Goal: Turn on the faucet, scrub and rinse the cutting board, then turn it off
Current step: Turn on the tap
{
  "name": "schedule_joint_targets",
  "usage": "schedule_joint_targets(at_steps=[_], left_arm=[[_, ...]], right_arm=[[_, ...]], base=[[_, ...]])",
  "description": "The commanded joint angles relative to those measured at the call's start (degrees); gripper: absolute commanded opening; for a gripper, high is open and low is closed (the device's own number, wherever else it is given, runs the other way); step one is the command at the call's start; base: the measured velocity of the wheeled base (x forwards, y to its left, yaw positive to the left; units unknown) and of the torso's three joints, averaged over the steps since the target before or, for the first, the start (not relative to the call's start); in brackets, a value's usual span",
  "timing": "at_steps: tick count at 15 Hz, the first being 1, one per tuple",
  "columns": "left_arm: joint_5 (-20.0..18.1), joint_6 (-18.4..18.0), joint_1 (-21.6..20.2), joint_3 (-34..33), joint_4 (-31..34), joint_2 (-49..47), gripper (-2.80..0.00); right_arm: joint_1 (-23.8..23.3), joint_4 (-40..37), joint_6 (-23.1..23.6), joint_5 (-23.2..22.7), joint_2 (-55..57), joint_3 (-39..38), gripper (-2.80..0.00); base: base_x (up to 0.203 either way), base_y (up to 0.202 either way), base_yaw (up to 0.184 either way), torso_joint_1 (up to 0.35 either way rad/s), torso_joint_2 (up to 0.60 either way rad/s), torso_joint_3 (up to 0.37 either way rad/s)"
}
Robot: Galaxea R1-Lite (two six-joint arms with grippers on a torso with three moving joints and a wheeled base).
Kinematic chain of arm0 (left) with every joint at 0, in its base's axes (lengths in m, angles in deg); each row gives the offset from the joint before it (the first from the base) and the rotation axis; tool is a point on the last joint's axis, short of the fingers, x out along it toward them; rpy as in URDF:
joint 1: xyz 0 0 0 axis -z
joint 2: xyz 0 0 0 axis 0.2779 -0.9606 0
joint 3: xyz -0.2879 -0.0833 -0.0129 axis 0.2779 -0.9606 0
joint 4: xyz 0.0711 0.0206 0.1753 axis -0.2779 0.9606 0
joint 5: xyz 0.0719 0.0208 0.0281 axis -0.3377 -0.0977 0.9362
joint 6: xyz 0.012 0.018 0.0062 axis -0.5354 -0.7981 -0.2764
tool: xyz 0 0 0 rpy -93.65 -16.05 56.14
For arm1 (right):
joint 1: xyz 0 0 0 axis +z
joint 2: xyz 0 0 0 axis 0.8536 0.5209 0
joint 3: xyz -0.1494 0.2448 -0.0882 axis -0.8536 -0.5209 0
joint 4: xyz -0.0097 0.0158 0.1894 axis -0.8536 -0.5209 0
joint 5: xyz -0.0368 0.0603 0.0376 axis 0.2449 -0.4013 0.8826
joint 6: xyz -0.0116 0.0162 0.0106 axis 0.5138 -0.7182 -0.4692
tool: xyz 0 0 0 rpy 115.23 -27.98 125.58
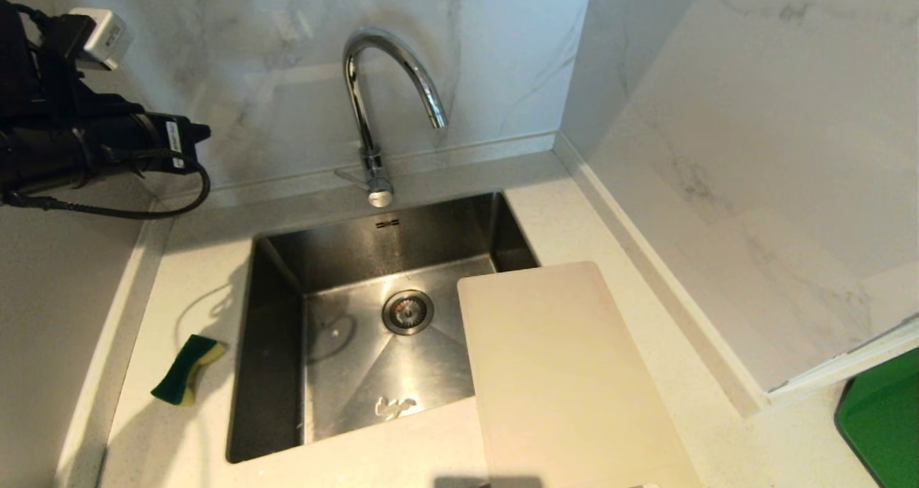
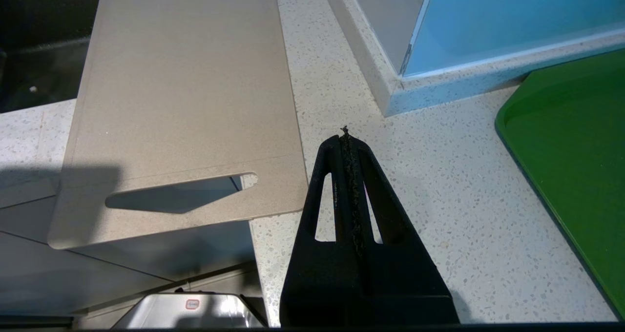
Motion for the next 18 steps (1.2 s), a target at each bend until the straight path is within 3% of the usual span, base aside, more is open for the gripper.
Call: schedule_joint_targets(at_steps=[1,6,12,18], left_arm=[[0.14,-0.09,0.64,1.21,-1.80,-5.14,-2.80],[0.52,-0.11,0.40,5.90,-6.26,-15.22,-2.80],[1.30,-0.20,0.69,13.56,-6.91,-23.90,-2.80],[2.76,0.33,2.49,20.67,-7.03,-27.26,-2.80]], right_arm=[[0.00,0.01,-0.02,-0.01,0.00,0.00,-2.80],[0.00,0.01,-0.02,-0.01,0.09,0.00,-2.80],[0.00,0.01,-0.02,-0.01,0.03,0.00,-2.80],[0.00,0.01,-0.02,-0.01,0.09,0.00,-2.80]], base=[[0.000,0.000,0.000,0.000,0.00,0.000],[0.000,0.000,0.000,0.000,0.00,0.000],[0.000,0.000,0.000,0.000,0.00,0.000],[0.000,0.000,0.000,0.000,0.00,0.000]])
